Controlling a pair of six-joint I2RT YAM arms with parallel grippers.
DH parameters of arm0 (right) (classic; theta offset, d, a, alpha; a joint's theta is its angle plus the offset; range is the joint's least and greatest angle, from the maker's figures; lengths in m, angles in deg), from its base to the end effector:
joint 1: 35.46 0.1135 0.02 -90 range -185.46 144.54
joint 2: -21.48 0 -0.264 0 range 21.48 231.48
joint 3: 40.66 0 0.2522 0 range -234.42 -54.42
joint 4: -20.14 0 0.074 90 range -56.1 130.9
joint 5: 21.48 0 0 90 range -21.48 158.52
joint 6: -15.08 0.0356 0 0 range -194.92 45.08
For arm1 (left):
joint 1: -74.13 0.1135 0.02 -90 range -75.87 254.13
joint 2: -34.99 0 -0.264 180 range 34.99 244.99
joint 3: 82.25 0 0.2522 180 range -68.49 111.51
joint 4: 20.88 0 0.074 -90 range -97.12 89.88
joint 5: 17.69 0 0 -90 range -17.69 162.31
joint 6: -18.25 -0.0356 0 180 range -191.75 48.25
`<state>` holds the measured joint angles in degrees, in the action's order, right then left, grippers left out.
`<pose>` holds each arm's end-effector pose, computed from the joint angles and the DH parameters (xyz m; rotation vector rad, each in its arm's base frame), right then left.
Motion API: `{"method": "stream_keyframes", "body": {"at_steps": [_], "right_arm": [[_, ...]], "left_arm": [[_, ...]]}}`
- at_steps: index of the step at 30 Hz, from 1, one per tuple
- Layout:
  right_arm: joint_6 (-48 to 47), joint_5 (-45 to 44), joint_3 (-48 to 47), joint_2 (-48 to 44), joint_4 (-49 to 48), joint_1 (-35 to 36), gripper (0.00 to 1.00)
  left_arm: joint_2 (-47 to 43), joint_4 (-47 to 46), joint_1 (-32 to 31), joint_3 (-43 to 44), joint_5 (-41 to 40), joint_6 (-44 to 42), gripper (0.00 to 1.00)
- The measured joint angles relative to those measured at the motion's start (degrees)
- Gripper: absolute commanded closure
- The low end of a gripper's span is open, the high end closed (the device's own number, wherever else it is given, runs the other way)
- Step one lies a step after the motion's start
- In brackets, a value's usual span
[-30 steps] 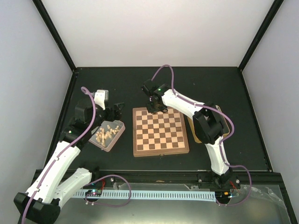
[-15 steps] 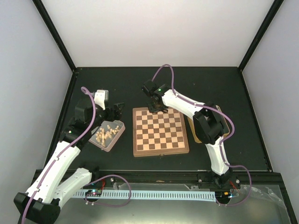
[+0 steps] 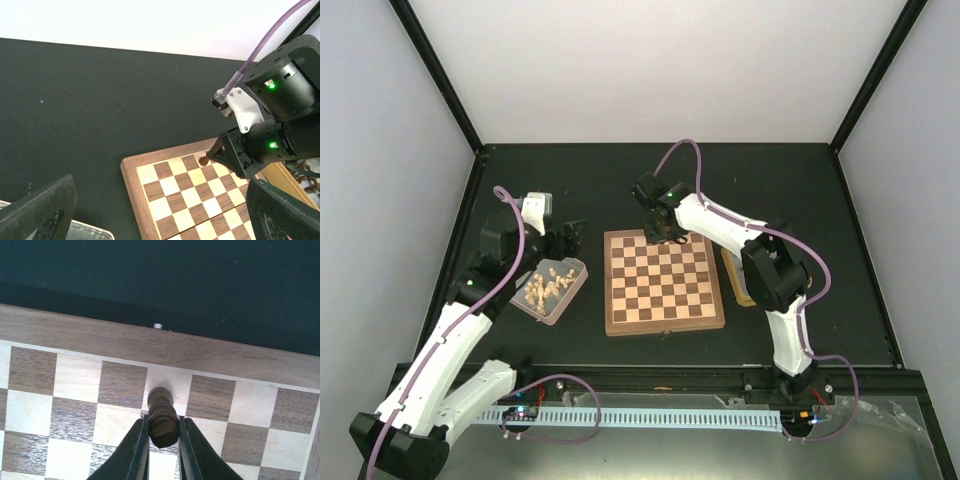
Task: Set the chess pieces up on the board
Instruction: Move the chess piece to the chessboard, then pick up the chess piece from the storage box.
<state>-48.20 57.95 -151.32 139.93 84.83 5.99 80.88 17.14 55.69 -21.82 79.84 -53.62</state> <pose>0.3255 0.2787 0.2075 -0.3178 2.7682 0.0272 0.1699 -0.0616 0.3228 0.0925 2.0155 -0.5408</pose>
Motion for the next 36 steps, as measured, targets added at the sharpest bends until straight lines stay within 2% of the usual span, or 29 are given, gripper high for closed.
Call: {"method": "stream_keyframes", "body": {"at_steps": [4, 12, 21, 25, 33, 36], "right_arm": [[0.4, 0.2, 0.7, -0.4, -0.3, -0.5, 0.79], [0.2, 1.2, 1.6, -0.5, -2.0, -0.8, 0.84], [0.2, 1.3, 1.6, -0.5, -2.3, -0.8, 0.82], [0.2, 0.8, 1.6, -0.5, -2.1, -0.8, 0.77], [0.3, 1.4, 1.6, -0.5, -2.1, -0.8, 0.55], [0.4, 2.4, 1.9, -1.9, -2.6, -0.9, 0.49]], "left_arm": [[0.0, 0.0, 0.0, 0.0, 0.0, 0.0, 0.06], [0.0, 0.0, 0.0, 0.0, 0.0, 0.0, 0.06], [0.0, 0.0, 0.0, 0.0, 0.0, 0.0, 0.06], [0.0, 0.0, 0.0, 0.0, 0.0, 0.0, 0.06], [0.2, 0.0, 0.0, 0.0, 0.0, 0.0, 0.05], [0.6, 0.0, 0.0, 0.0, 0.0, 0.0, 0.05]]}}
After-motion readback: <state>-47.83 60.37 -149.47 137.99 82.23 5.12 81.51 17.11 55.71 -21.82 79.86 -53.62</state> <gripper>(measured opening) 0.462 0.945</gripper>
